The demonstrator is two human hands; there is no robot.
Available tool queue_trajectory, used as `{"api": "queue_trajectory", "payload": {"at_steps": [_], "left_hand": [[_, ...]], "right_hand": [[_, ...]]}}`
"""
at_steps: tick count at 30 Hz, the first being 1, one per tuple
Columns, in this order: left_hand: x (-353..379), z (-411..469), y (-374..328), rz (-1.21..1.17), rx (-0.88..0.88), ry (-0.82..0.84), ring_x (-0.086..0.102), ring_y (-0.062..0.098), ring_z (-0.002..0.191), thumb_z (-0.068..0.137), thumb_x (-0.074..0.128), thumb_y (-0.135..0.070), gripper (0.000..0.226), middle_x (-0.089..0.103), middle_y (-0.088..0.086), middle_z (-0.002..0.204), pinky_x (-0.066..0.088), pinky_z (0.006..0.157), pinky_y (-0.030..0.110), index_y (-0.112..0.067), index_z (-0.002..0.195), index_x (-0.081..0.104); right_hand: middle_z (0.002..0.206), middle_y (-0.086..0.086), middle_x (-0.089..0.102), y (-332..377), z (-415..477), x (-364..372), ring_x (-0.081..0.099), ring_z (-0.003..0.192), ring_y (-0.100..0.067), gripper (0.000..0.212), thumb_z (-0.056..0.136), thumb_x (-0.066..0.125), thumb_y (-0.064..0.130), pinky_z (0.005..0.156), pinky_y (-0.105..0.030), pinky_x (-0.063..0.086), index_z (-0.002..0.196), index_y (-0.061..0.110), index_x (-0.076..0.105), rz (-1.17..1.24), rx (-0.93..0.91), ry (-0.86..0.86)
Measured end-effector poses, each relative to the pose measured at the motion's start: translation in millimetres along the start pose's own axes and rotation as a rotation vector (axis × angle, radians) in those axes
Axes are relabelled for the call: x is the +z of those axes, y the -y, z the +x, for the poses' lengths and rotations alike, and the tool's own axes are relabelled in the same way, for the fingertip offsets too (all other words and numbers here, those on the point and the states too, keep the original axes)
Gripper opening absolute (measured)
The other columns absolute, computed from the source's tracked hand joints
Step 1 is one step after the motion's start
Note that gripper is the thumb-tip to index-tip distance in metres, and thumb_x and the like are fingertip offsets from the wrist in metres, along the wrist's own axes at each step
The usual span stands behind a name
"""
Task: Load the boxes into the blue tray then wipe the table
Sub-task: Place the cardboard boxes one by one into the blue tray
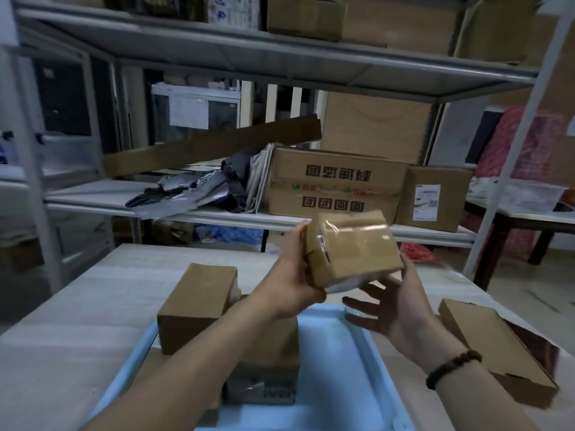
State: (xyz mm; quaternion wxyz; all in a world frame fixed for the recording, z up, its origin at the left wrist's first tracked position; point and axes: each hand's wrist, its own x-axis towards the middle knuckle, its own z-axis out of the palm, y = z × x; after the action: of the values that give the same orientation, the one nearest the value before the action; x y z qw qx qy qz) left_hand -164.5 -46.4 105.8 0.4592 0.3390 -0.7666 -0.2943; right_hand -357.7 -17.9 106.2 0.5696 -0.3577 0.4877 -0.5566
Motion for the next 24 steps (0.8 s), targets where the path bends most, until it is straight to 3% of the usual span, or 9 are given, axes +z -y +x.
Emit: {"api": "queue_trajectory", "payload": {"at_steps": [3, 6, 11, 14, 16, 17, 18, 20, 24], "left_hand": [[-5.4, -3.2, 2.9, 0.308, 0.203, -0.008, 0.025, -0.007, 0.142, 0.075, 0.080, -0.001, 0.107, 0.021, -0.008, 0.157, 0.031, 0.116, 0.028, -0.040, 0.146, 0.009], [-10.7, -4.2, 6.3, 0.413, 0.256, -0.003, 0.001, 0.016, 0.153, 0.077, 0.077, 0.004, 0.100, -0.009, -0.011, 0.166, 0.040, 0.112, 0.049, -0.042, 0.142, 0.017], [-18.2, -6.6, 7.6, 0.596, 0.248, -0.082, 0.045, 0.033, 0.136, 0.078, 0.072, 0.006, 0.113, -0.006, -0.011, 0.166, 0.056, 0.085, 0.046, -0.057, 0.145, 0.007], [-20.9, -3.7, 7.5, 0.354, 0.093, -0.173, 0.051, 0.021, 0.133, 0.086, 0.051, 0.010, 0.099, 0.032, -0.006, 0.160, 0.051, 0.099, 0.048, -0.064, 0.143, 0.019], [-20.6, -0.6, 0.8, 0.040, -0.063, -0.206, 0.058, 0.018, 0.125, 0.098, 0.049, -0.028, 0.058, 0.056, -0.003, 0.142, 0.049, 0.101, 0.049, -0.067, 0.137, 0.032], [-20.3, 1.0, -4.2, -0.112, -0.156, -0.172, 0.058, 0.017, 0.124, 0.094, 0.050, -0.051, 0.048, 0.058, -0.005, 0.140, 0.049, 0.102, 0.047, -0.062, 0.138, 0.035], [-20.2, 3.5, -6.0, -0.248, -0.231, -0.120, 0.059, 0.015, 0.122, 0.087, 0.053, -0.065, 0.059, 0.058, -0.006, 0.139, 0.051, 0.100, 0.044, -0.052, 0.143, 0.037], [-20.2, 6.2, -9.2, -0.402, -0.291, -0.055, 0.068, 0.013, 0.110, 0.085, 0.063, -0.059, 0.063, 0.066, -0.005, 0.129, 0.056, 0.090, 0.035, -0.032, 0.140, 0.046], [-19.9, 6.3, -8.8, -0.493, -0.329, -0.054, 0.071, 0.017, 0.105, 0.081, 0.074, -0.045, 0.053, 0.072, 0.000, 0.119, 0.056, 0.093, 0.039, -0.026, 0.127, 0.057]], "right_hand": [[0.114, -0.016, 0.074, 11.8, -6.7, -0.3, 0.066, 0.110, -0.040, 0.077, 0.086, 0.037, 0.078, 0.095, -0.057, 0.051, 0.117, 0.017, 0.072, 0.080, -0.011, 0.063], [0.114, -0.015, 0.074, 18.9, -14.2, 3.9, 0.065, 0.113, -0.038, 0.060, 0.090, 0.045, 0.068, 0.102, -0.060, 0.045, 0.117, 0.022, 0.073, 0.089, 0.028, 0.144], [0.116, -0.015, 0.074, 16.0, -16.8, 9.2, 0.068, 0.104, -0.033, 0.039, 0.091, 0.053, 0.041, 0.099, -0.053, 0.049, 0.116, 0.017, 0.072, 0.178, 0.015, 0.180], [0.110, -0.012, 0.076, 11.6, -12.6, 10.2, 0.072, 0.087, -0.025, 0.034, 0.092, 0.049, 0.029, 0.079, -0.040, 0.057, 0.112, 0.012, 0.071, 0.224, -0.062, 0.216], [0.111, -0.011, 0.075, 8.0, -8.5, 11.2, 0.073, 0.088, -0.024, 0.035, 0.088, 0.051, 0.023, 0.073, -0.037, 0.057, 0.116, 0.011, 0.068, 0.217, -0.121, 0.225], [0.115, -0.013, 0.074, 6.2, -7.7, 11.7, 0.072, 0.095, -0.026, 0.040, 0.084, 0.056, 0.021, 0.074, -0.038, 0.059, 0.120, 0.010, 0.066, 0.206, -0.145, 0.233], [0.119, -0.015, 0.072, 4.4, -6.6, 12.5, 0.071, 0.103, -0.029, 0.049, 0.078, 0.063, 0.019, 0.076, -0.040, 0.060, 0.126, 0.009, 0.062, 0.192, -0.165, 0.248], [0.122, -0.019, 0.070, 2.4, -5.8, 13.4, 0.066, 0.112, -0.035, 0.065, 0.069, 0.067, 0.012, 0.081, -0.046, 0.060, 0.133, 0.011, 0.055, 0.170, -0.195, 0.275], [0.122, -0.020, 0.069, 6.1, -5.5, 12.8, 0.062, 0.117, -0.039, 0.073, 0.064, 0.065, 0.006, 0.097, -0.054, 0.050, 0.135, 0.016, 0.052, 0.084, -0.237, 0.276]]}}
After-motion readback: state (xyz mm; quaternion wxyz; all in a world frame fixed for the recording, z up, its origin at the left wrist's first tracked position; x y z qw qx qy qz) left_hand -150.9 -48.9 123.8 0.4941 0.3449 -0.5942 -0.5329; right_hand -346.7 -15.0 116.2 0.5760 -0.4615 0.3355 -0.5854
